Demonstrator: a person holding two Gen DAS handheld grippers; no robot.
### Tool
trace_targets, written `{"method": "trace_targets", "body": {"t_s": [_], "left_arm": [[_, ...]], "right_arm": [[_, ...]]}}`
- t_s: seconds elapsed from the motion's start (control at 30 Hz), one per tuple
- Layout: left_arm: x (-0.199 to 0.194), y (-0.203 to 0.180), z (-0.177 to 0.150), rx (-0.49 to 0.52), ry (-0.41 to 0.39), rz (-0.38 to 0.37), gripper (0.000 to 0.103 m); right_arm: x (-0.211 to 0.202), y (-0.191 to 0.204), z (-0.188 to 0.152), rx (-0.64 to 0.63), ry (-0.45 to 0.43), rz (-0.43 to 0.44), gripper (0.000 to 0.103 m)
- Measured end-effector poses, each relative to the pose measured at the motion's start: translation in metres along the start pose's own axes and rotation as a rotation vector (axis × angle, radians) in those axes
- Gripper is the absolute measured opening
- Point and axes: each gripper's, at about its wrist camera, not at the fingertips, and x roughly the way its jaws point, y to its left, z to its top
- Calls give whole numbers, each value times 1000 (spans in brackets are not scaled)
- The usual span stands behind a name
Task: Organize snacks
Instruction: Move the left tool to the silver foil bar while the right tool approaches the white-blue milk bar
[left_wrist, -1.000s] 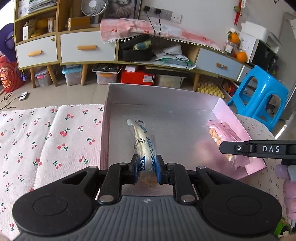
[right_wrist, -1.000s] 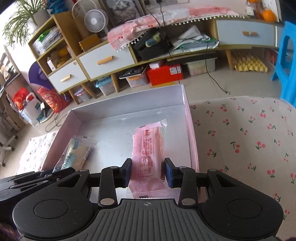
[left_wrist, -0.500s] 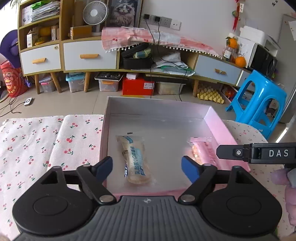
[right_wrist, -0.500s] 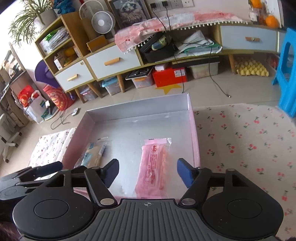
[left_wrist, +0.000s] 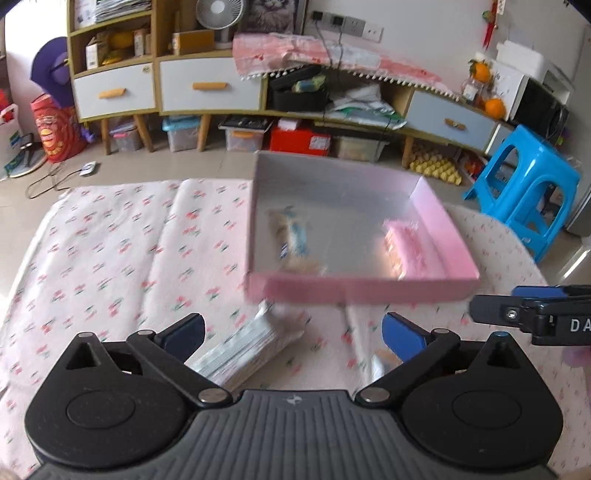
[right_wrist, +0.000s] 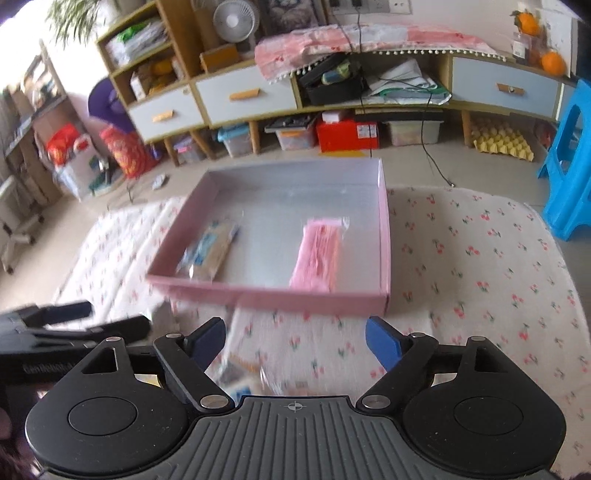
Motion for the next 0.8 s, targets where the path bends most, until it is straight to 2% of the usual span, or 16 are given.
{"method": "trace_targets", "body": {"t_s": [0.17, 0.3, 0.5, 0.63, 0.7, 0.8], "left_arm": [[-17, 4, -8, 8, 7, 37, 103], [-26, 3, -17, 21, 35, 60, 103], [-26, 5, -38, -14, 65, 34, 103], [-16, 13, -40, -16, 110, 29, 102], [-16, 19, -42, 1, 76, 32, 102], [-13, 29, -41, 79, -29, 37, 102]], "right_arm": [[-15, 11, -14, -42, 19, -30, 87], [-24, 13, -27, -27, 37, -38, 89], [-21, 7, -43, 43, 45, 12, 90], [-11, 9, -47, 87, 59, 19, 90], [-7, 12, -47, 109, 61, 32, 90], [-3, 22, -46, 108, 53, 52, 90]]}}
